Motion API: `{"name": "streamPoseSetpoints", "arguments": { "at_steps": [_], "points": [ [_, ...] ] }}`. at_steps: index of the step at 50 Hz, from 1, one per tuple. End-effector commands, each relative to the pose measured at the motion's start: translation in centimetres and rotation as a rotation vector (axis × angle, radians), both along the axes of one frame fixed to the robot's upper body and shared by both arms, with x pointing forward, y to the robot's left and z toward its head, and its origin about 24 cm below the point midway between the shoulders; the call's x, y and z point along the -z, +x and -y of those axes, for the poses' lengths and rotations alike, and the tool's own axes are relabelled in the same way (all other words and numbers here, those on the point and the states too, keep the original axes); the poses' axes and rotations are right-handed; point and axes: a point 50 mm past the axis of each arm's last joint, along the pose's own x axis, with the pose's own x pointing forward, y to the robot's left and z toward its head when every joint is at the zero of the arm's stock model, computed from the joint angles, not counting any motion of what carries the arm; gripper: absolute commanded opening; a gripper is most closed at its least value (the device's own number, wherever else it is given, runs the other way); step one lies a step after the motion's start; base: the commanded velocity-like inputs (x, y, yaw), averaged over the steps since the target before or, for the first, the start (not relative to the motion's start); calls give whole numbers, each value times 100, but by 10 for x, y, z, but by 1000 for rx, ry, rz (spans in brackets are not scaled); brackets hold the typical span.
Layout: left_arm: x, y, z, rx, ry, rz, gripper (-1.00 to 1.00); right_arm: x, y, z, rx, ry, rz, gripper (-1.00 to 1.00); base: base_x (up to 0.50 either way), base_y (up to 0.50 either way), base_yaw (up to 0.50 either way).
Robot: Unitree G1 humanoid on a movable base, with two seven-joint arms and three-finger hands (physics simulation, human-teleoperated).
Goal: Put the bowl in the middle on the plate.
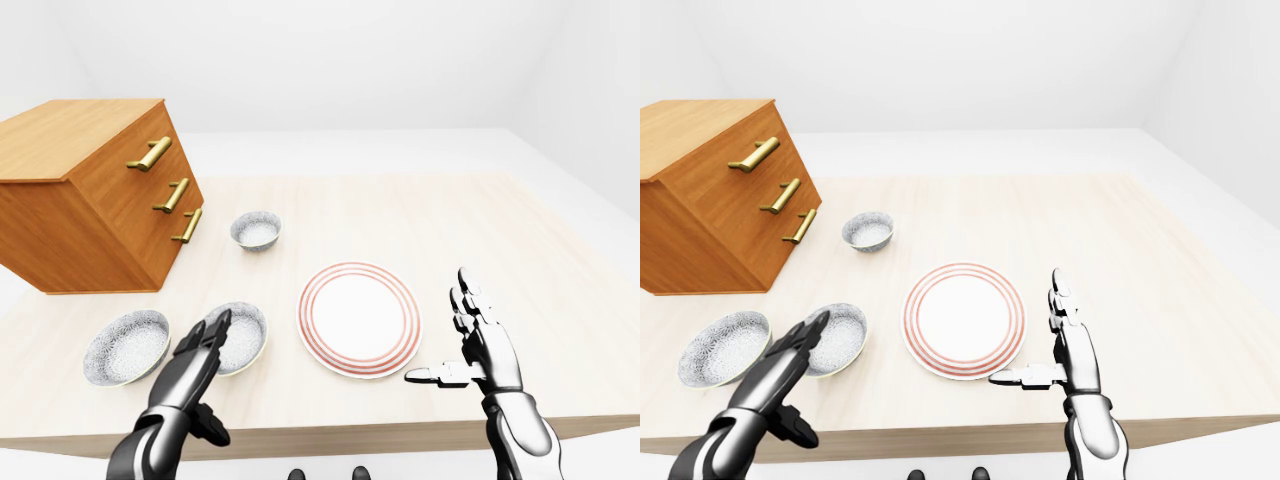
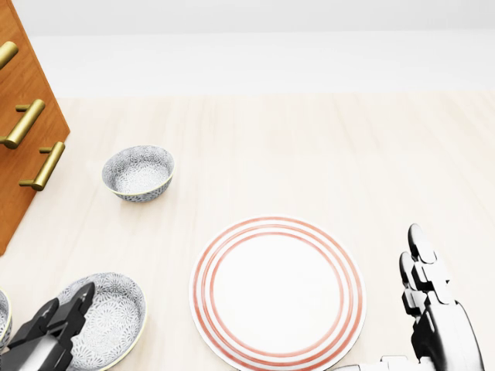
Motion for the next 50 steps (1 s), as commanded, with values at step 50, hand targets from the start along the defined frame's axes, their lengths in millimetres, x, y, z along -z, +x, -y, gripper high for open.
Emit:
{"name": "streamPoseSetpoints", "arguments": {
  "at_steps": [50],
  "points": [
    [-1,3,7,45,6,3,100,1,1,0,0,4,-4,100,0,0,0]
  ]
}}
